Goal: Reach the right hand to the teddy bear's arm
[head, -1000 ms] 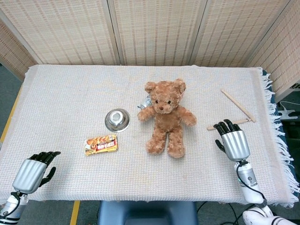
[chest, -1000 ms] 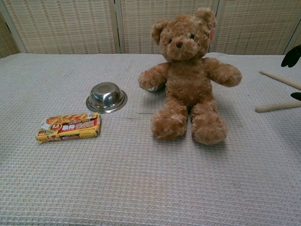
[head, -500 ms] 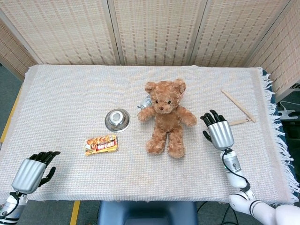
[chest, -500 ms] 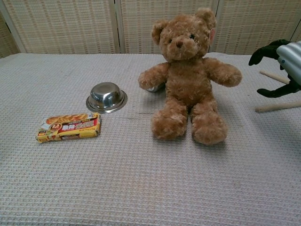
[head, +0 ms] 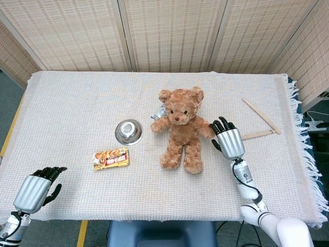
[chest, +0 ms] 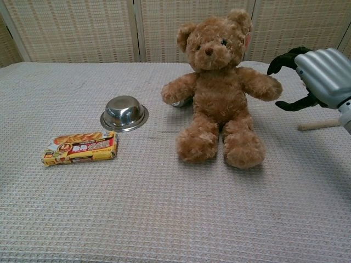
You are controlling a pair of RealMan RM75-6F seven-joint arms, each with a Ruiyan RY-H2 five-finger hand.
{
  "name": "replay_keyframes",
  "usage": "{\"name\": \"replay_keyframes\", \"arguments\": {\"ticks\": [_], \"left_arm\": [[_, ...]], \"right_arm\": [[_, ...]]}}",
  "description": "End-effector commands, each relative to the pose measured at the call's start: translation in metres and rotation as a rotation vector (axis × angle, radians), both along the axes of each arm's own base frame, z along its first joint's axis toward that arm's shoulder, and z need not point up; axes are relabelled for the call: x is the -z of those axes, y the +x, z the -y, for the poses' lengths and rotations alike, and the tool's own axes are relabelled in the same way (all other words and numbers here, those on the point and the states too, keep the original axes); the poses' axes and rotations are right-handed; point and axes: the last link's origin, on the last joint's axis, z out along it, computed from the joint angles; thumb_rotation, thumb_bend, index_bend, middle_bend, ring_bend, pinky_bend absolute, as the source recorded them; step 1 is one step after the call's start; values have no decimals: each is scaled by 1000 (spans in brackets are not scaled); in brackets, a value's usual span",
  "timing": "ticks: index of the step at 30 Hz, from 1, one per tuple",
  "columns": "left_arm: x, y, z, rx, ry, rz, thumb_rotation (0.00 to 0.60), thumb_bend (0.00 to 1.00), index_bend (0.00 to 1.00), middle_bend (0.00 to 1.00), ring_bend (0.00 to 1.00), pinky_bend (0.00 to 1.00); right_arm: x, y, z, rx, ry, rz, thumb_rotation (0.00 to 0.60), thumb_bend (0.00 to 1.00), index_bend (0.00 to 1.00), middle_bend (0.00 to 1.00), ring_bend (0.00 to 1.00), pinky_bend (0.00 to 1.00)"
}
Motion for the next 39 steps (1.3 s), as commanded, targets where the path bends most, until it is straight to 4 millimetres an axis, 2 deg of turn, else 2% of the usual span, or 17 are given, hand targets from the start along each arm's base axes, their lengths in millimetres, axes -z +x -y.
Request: {"name": "replay_keyframes", "arguments": {"ticks": [1, 17, 22, 29, 39], "left_arm": [[0, 0, 0, 1, 0, 0, 600, 436, 262, 344, 351, 534], [1, 1, 1, 9, -10, -1, 600, 436, 262, 344, 351, 536], [1, 2, 1, 11, -11, -1, 600, 437, 262, 344, 351, 536], [1, 2, 2, 14, -13, -2, 600, 437, 262, 344, 350, 536], [1, 2, 2, 16, -13, -3, 600, 436, 263, 344, 351, 537]], "right_arm": [[3, 5, 6, -4, -16, 13, 600, 95, 367, 325, 205, 489], [17, 7, 17, 29, 2, 13, 600, 112, 402, 325, 227, 521], [19, 8, 18, 33, -4, 18, 600, 125, 462, 326, 238, 539], [15, 8, 19, 35, -35, 12, 600, 202, 585, 334, 257, 565], [3, 16, 34, 39, -88, 18, 600, 259, 620, 336, 257, 567]]}}
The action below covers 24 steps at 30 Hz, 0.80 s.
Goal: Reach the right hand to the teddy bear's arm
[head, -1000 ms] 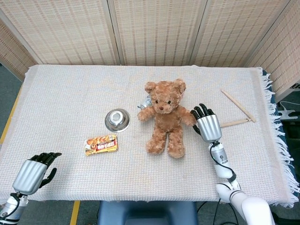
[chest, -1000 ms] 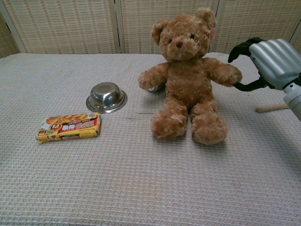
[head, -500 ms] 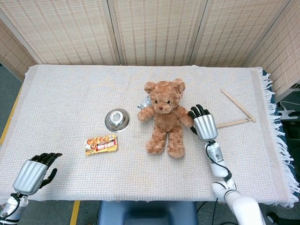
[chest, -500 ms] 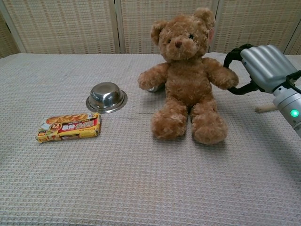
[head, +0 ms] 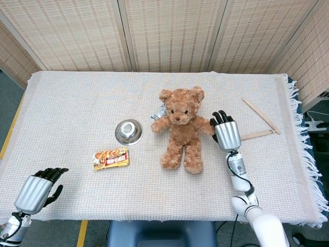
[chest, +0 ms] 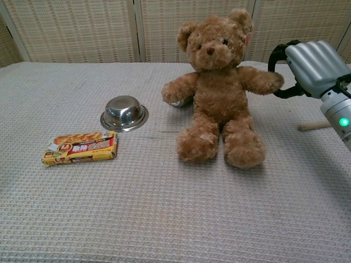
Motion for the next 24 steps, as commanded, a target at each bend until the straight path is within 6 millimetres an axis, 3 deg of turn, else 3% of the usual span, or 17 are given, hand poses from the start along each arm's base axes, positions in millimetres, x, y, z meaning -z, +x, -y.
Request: {"name": "replay_keyframes", "arguments": {"ticks": [1, 19, 24], "left_arm": [[0, 0, 0, 0, -1, 0, 600, 437, 262, 344, 351, 537], [0, 0, 0, -2, -1, 3, 600, 436, 262, 344, 351, 537], [0, 0, -1, -2, -1, 2, 600, 436, 263, 344, 351, 537]], "right_arm": [[-3, 4, 4, -6, -15, 9, 600, 262, 620, 336, 257, 567], [14, -3, -5, 16, 63, -21, 600, 262, 620, 336, 257, 567], [6, -2, 0, 12, 28, -26, 600, 262, 619, 336, 257, 567]]}}
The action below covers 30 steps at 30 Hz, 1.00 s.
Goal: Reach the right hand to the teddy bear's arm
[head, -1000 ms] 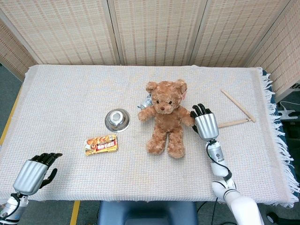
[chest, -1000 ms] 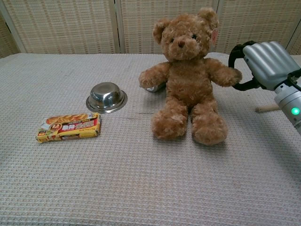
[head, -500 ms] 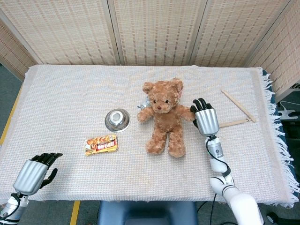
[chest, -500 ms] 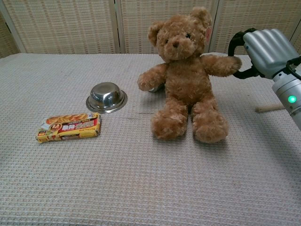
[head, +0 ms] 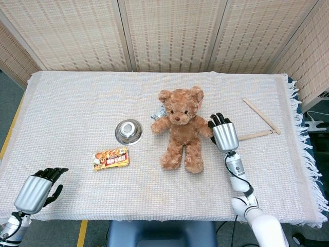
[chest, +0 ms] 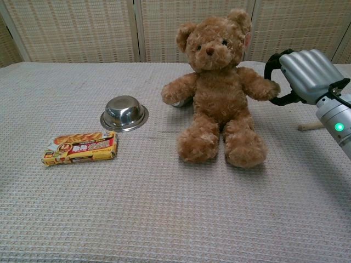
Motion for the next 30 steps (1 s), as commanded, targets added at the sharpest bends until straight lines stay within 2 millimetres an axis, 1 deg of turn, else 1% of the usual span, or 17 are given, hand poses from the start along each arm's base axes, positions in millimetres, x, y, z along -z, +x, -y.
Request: {"name": "replay_keyframes", "arguments": {"ticks": [1, 5, 8, 17, 21, 25, 30], "left_arm": [[0, 0, 0, -1, 0, 0, 600, 436, 263, 344, 351, 537], [1, 0, 0, 0, -1, -2, 600, 437, 262, 344, 351, 537], [1, 0, 0, 0, -2, -4, 600, 437, 263, 344, 351, 538], [0, 0, 0, 1, -1, -3, 600, 437, 263, 344, 351, 538], [1, 0, 0, 1, -4, -5, 600, 437, 263, 344, 351, 538], [1, 0, 0, 1, -2, -5, 600, 437, 263, 343, 351, 538], [1, 1, 0, 2, -1, -4, 600, 437, 263, 343, 351, 538]], "right_arm": [[-6, 1, 3, -8, -25, 3, 600, 262, 619, 336, 257, 567], [-14, 3, 6, -15, -53, 15, 600, 262, 619, 336, 257, 567], [-15, 3, 7, -14, -55, 17, 600, 262, 619, 336, 257, 567], [-1, -5, 1, 23, 6, 6, 600, 262, 619, 336, 258, 567], [1, -6, 0, 26, 13, -4, 600, 262, 619, 336, 257, 568], [-3, -6, 1, 17, -4, -2, 600, 262, 619, 336, 257, 568], [-15, -1, 5, -7, -50, 24, 600, 262, 619, 336, 257, 568]]}}
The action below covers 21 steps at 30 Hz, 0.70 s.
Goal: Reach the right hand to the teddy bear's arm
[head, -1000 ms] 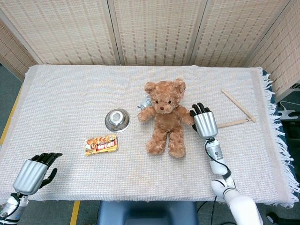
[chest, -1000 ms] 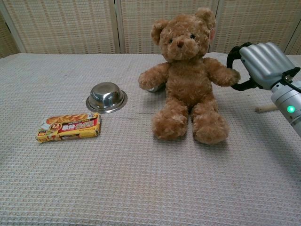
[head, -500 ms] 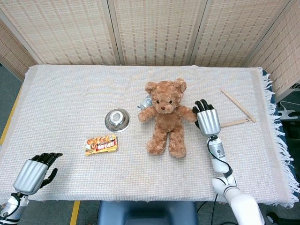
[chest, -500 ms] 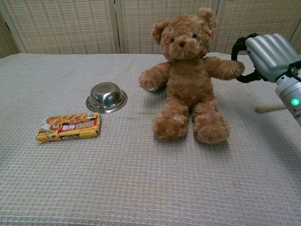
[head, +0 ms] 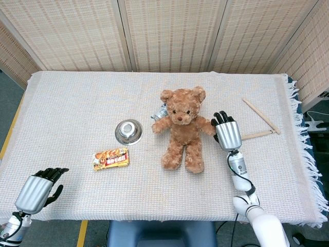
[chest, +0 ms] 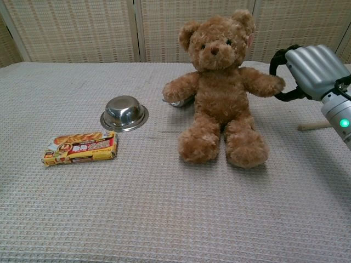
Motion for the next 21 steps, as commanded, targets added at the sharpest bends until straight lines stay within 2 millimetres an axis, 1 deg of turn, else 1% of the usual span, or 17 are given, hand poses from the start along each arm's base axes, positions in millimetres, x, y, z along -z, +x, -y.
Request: {"name": "replay_keyframes", "arguments": {"ticks": [1, 5, 16, 21], "left_arm": [[0, 0, 0, 0, 0, 0, 600, 438, 262, 343, 351, 538], [1, 0, 0, -1, -3, -2, 600, 436, 262, 344, 351, 537], [0, 0, -1, -3, -1, -1, 600, 437, 262, 344, 351, 537], [0, 0, 0, 1, -1, -1, 600, 437, 262, 344, 351, 538]], "right_arm": [[-8, 4, 3, -17, -30, 24, 600, 262, 619, 336, 257, 568], [-11, 4, 4, -20, -42, 33, 600, 262, 619, 336, 257, 568], [3, -9, -2, 40, 29, 9, 600, 262, 610, 336, 257, 568], [2, -10, -2, 41, 24, 12, 600, 262, 604, 336, 257, 569]]}}
